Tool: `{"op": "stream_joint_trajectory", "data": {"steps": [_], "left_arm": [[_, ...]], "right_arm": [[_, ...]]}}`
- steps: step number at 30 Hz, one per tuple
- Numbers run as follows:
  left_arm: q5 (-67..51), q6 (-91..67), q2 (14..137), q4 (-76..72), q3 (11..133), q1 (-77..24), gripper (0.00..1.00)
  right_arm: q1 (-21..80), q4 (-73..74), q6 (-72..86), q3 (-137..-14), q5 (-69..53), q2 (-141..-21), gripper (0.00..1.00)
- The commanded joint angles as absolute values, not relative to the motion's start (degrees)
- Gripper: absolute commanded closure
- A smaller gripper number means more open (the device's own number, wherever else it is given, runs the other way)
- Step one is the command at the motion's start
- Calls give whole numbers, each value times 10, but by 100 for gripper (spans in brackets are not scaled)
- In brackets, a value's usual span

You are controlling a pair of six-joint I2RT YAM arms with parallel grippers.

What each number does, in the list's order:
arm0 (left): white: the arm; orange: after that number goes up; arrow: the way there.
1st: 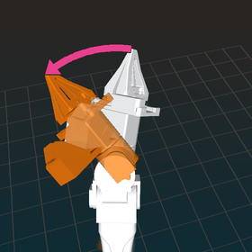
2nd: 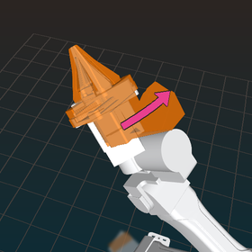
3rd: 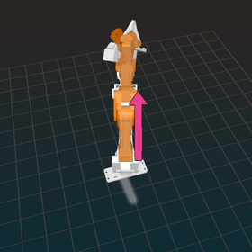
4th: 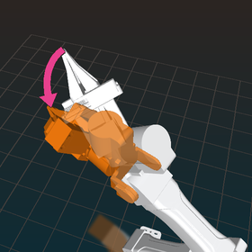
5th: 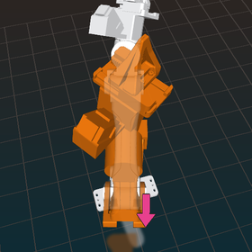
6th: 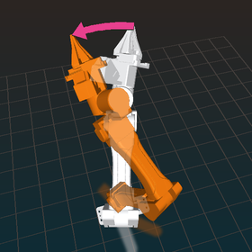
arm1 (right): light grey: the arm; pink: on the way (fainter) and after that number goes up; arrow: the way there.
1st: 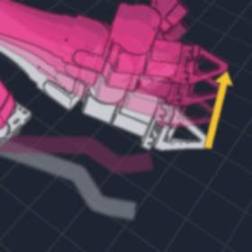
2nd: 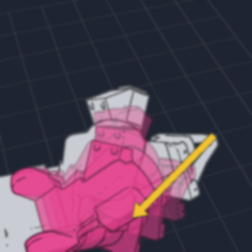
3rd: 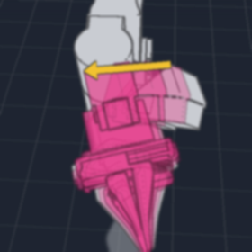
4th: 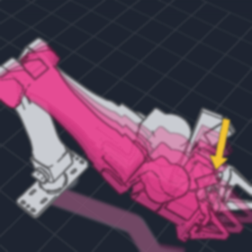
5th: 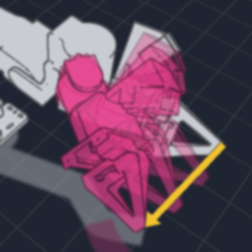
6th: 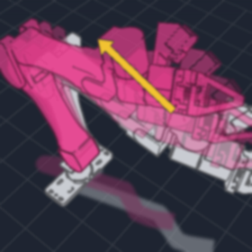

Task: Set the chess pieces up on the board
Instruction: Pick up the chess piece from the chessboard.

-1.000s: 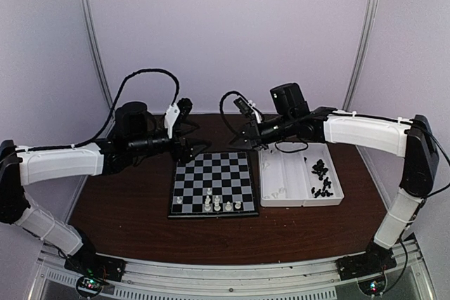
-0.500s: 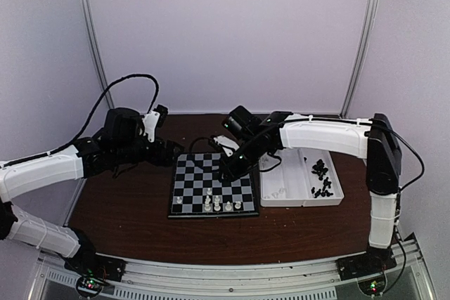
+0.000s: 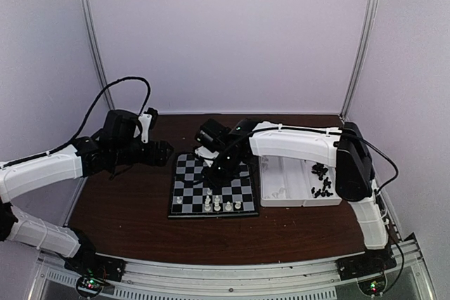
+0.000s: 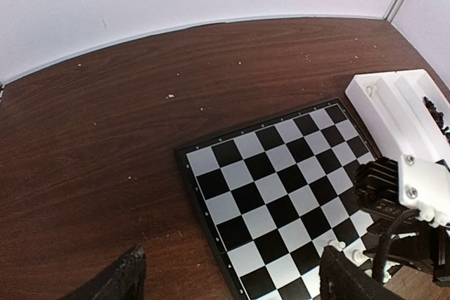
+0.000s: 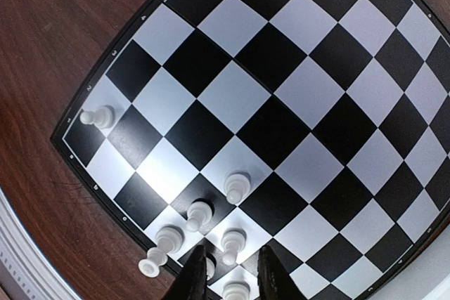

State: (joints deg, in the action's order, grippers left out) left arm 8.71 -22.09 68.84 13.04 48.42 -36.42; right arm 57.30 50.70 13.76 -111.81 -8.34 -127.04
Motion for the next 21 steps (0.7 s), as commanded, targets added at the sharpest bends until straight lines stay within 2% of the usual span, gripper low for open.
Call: {"op": "stream_joint_trajectory", "data": {"steps": [1,21], "left_arm": [[100,-228,681,123,479,-361,15],[139,-232,669,137,480,-357,13]], "right_arm": [[577,535,142,-1152,-35,-1291,73],[577,544,141,-1208,-47,-1350,72]]}}
